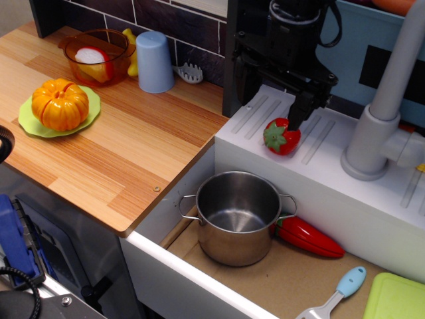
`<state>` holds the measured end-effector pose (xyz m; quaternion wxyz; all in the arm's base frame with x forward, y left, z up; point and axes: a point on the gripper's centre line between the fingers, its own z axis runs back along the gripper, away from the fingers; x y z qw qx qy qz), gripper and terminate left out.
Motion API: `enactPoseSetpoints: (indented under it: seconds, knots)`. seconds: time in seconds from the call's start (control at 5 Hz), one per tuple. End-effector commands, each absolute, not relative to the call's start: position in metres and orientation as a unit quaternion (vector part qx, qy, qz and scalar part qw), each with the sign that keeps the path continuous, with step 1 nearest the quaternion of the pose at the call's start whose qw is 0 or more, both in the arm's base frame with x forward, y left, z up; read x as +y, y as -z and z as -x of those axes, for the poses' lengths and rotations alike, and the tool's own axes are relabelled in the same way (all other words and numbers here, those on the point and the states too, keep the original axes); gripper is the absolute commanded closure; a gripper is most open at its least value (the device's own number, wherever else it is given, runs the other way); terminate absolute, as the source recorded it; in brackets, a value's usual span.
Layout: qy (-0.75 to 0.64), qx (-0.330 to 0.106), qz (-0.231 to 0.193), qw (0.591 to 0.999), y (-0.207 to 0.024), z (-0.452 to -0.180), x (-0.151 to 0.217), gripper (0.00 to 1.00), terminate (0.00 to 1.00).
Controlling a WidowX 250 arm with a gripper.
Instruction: Put strawberry in pot
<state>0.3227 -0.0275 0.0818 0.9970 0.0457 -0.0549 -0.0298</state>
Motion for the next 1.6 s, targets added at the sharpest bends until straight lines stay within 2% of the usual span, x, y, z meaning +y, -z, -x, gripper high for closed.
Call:
enactPoseSetpoints:
  seconds: [0.0,0.6,1.4]
  knots:
    - [0.039,-0.109,-0.035,0.993,-0.082,-0.33,-0.028,0.0,0.0]
    - [0.06,-0.149,-0.03,0.987,-0.079,-0.356,-0.032,0.0,0.0]
    - [0.06,-0.153,-0.009,0.986,-0.054,-0.354,-0.031,0.0,0.0]
